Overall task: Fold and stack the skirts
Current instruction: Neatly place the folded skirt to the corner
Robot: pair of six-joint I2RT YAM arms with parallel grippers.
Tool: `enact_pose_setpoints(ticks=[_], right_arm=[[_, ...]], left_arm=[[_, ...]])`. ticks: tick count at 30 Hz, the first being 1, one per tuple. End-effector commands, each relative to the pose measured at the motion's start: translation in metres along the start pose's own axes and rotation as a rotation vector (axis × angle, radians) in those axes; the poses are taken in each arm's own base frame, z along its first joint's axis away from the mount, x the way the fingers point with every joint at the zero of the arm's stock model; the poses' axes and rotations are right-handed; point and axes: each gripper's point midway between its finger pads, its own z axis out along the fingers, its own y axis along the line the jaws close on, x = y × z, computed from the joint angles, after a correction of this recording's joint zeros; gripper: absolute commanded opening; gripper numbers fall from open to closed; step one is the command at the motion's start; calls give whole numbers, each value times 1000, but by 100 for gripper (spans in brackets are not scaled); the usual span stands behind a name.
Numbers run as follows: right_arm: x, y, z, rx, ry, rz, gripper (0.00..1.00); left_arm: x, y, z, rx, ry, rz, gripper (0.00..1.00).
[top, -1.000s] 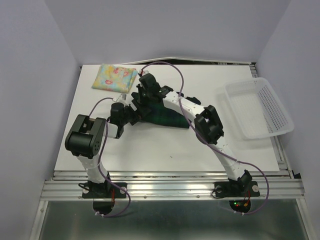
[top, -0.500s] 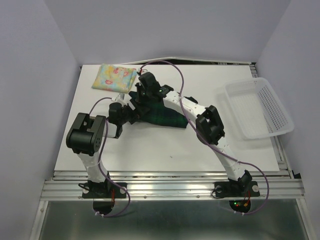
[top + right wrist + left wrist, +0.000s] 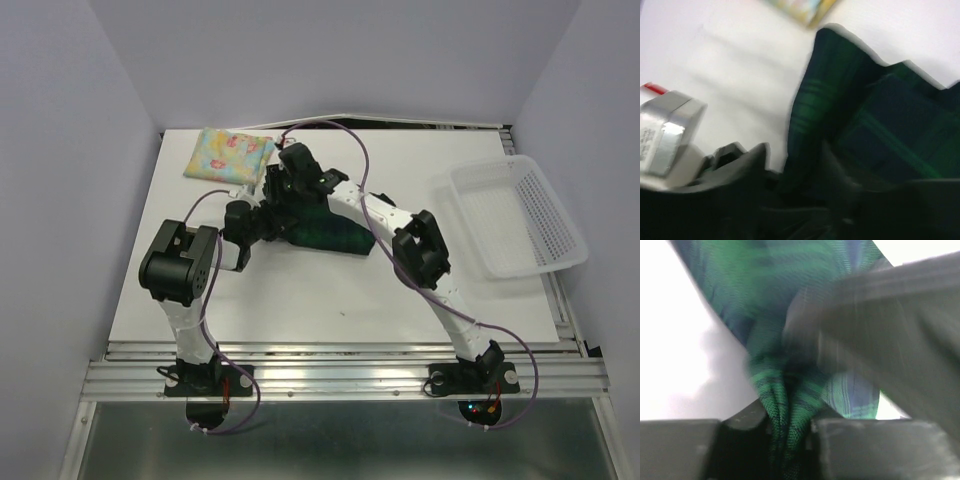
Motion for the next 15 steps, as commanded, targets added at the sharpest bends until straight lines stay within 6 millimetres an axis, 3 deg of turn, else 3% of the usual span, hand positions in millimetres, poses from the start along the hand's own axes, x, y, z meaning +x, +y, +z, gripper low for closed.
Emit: enact_pose_setpoints(ticks=[1,2,3,4,5,6,9,10,13,14,15], right_arm=[[-97,9,-49,-23,-234,-6,89],[-108,-1,-54,12,-265,-14,97],[-122,-17,-59,38,-297,-38,100],[-134,-26,-65,66,-325,-48,100],[-153,-39,-78,117,-377,-53,100],[-171,-61,-89,156,-418,-62,100],[-205,-96,-123,243,-503,-59,100],[-217,-120,-134,284,-525,-47,100],[-234,-158,-164,355,-557,-45,100],[-235,-165,-169,373,-560,-40,100],[-233,-172,-176,383,-555,-42,100]], left_arm=[[-39,-2,14,-85,-56,151,0],[-56,-5,20,-110,-88,224,0],[-62,-5,22,-130,-86,266,0],[-58,7,22,-192,-40,284,0],[-76,3,29,-221,-67,324,0],[-75,13,28,-265,-24,394,0],[-100,7,33,-297,-54,500,0],[-105,7,31,-309,-50,556,0],[-129,-11,33,-298,-90,670,0],[-148,-24,36,-301,-129,701,0],[-154,-26,37,-314,-125,727,0]])
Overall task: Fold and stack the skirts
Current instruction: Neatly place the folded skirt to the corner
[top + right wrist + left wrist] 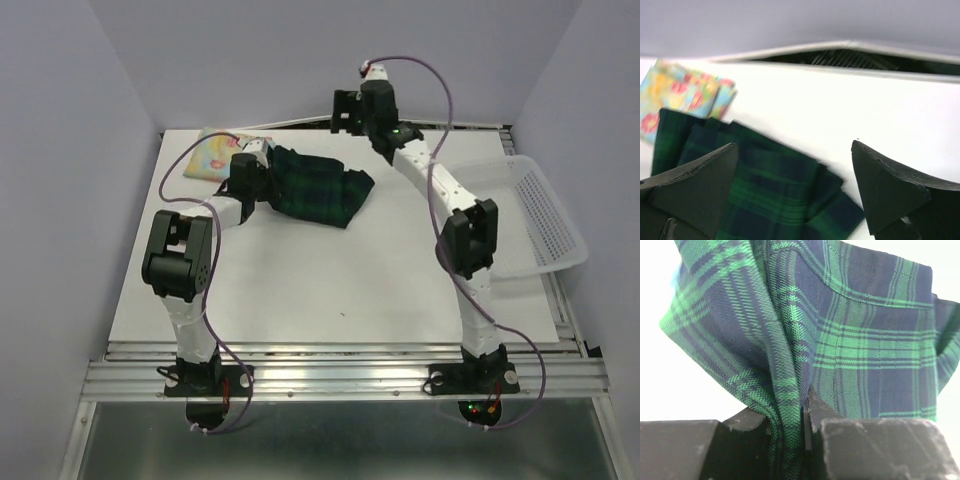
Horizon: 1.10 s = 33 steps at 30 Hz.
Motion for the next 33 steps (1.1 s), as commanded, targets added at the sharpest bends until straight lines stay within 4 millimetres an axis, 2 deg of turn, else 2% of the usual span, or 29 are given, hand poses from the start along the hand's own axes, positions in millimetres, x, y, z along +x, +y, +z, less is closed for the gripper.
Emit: enact_pose_setpoints(ticks=[1,2,4,5,7,8,10,11,19,23,28,33], right_arm=[[-81,-36,-38,55,-177,-4,100],[-80,-43,-39,60,-171,-1,100],[-70,-46,-41,63,-147,-10,100],[-66,-46,-41,61,-137,-8,100],[-57,-48,-42,61,-116,-12,100],[-56,-52,-41,62,-109,-9,100],[-52,-53,-41,61,-100,-11,100],[-51,-52,-41,58,-99,-11,100],[-42,-51,-35,48,-78,-9,100],[-41,-51,-36,46,-76,-11,100],[-38,-50,-34,42,-67,-8,100],[-36,-51,-34,43,-63,-14,100]], left_arm=[[-67,6,-1,-72,-109,227,0],[-85,3,1,-64,-137,241,0],[-92,6,6,-64,-123,282,0],[-109,4,5,-67,-150,319,0],[-118,7,5,-88,-157,351,0],[-129,11,6,-111,-174,367,0],[-133,18,7,-119,-167,358,0],[-145,25,3,-127,-188,345,0],[-200,47,-20,-180,-335,375,0],[-219,51,-26,-190,-370,426,0],[-230,52,-25,-182,-396,475,0],[-247,54,-30,-188,-437,444,0]])
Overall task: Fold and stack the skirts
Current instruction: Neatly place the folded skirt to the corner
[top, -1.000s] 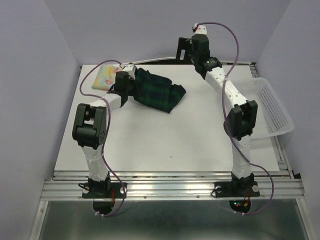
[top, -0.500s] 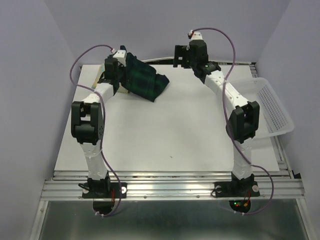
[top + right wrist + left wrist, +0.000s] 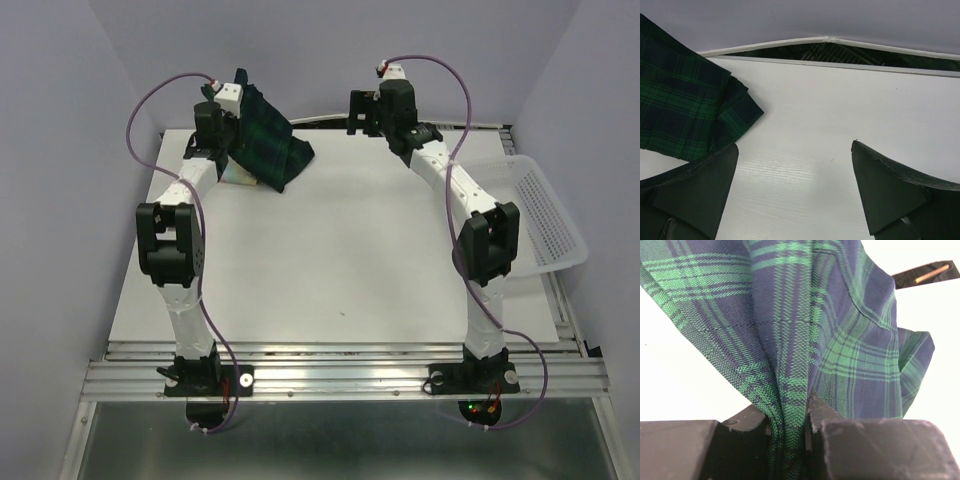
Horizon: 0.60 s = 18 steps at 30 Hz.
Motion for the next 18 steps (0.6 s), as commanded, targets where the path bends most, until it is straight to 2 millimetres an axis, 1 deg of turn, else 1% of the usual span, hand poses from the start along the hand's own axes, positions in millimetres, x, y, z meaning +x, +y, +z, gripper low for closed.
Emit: enact_pose_setpoints(ticks=[1,3,6,8,9,13,16,17,18], right_arm=[[-11,1,-1,-11,-40,-1,100],[-11,1,-1,-10,-38,-1,100],[-10,2,0,-15,-36,0,100],[-9,2,0,-16,-34,-2,100],[-7,1,1,-14,-31,-2,100],[-4,2,2,-19,-22,-2,100],[-1,3,4,-26,-16,0,100],[-1,3,4,-26,-16,0,100],[0,3,4,-26,-13,-2,100]], left_arm=[[-82,18,-11,-39,-230,10,0],[-87,27,-12,-55,-243,-10,0],[-84,34,-12,-58,-238,-51,0],[-85,53,-18,-84,-253,-69,0],[-83,61,-21,-101,-254,-68,0],[-69,72,-21,-109,-240,-71,0],[-42,81,-8,-113,-179,-105,0],[-28,84,-1,-117,-155,-118,0],[-18,85,3,-120,-137,-129,0]])
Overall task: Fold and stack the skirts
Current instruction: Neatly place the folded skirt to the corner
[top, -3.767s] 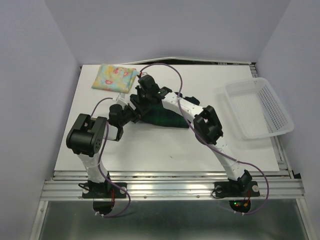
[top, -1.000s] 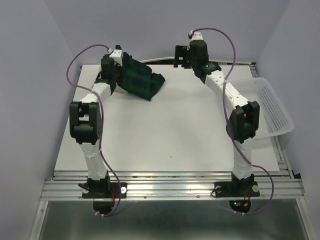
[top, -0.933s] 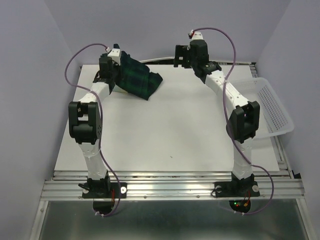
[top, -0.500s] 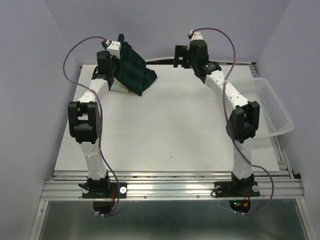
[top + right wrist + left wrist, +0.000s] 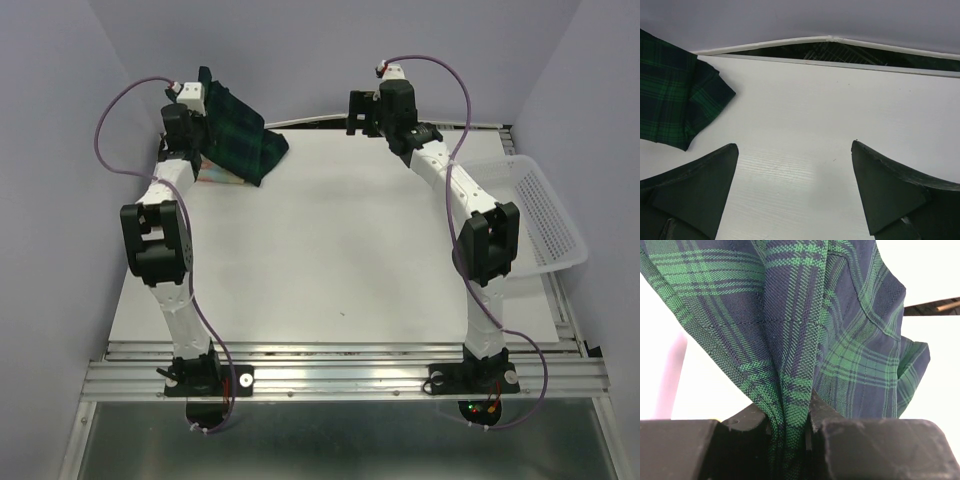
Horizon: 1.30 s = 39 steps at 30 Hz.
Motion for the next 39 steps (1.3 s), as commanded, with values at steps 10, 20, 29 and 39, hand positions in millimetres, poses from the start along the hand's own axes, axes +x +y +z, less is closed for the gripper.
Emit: enact_pose_setpoints(ticks=[10,20,29,39], right_arm=[[12,-6,4,10,10,-38,100],[13,-6,-1,3,17,-35,100],[12,-5,-4,-4,17,-30,100],[21,-6,-4,-6,37,-36,100]], left_arm=[[77,55,36,-152,81,-263,3],[70,67,36,-183,107,-226,40],[21,69,15,-142,39,-32,23],[15,91,19,-190,-2,-65,26]])
